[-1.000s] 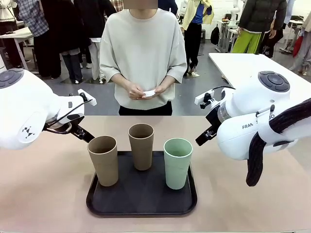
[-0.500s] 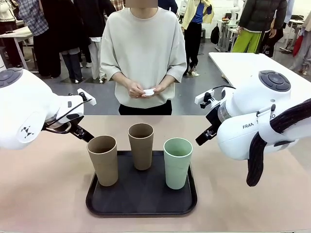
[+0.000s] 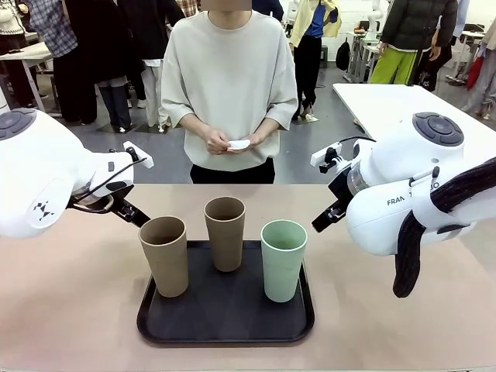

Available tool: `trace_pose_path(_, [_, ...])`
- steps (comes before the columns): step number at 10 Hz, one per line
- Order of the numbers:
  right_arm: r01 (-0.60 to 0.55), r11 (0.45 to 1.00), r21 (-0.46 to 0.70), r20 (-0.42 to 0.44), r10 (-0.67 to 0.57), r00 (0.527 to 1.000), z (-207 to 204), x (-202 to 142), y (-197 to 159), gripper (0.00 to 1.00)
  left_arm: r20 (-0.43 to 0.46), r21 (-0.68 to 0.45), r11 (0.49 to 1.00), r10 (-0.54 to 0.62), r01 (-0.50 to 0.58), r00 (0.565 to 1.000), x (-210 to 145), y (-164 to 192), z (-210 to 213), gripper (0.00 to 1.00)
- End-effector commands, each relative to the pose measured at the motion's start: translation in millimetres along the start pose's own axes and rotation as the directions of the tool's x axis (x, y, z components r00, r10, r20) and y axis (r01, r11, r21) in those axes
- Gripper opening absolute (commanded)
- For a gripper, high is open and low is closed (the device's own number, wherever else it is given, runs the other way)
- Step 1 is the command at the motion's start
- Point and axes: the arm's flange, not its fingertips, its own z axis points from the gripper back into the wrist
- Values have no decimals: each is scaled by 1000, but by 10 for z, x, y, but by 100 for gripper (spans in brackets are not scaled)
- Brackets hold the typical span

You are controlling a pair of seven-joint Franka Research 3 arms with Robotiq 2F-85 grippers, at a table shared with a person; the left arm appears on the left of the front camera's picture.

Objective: Place coasters on the table and set cups on them.
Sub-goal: Pick up one Reusable plastic cup and place it on a coaster set by the human.

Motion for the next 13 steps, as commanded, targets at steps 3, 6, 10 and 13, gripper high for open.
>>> trace_pose_path(3, [0, 1000, 0, 0, 0, 1000, 0, 0, 1, 100, 0, 0, 1000, 0, 0, 1000, 0, 0, 0, 100])
trace_pose_path(6, [0, 1000, 0, 0, 0, 1000, 0, 0, 1, 100, 0, 0, 1000, 0, 0, 1000, 0, 0, 0, 100])
trace_pose_path(10, [-42, 999, -34, -53, 41, 998, 688, 76, -14, 100, -25, 73, 997, -35, 37, 999, 7, 5, 661, 100])
trace_pose_path(13, [-42, 993, -109, -183, 22, 983, 1455, -136, 91, 100, -94, -40, 998, -60, 56, 994, -252, -166, 1399, 100])
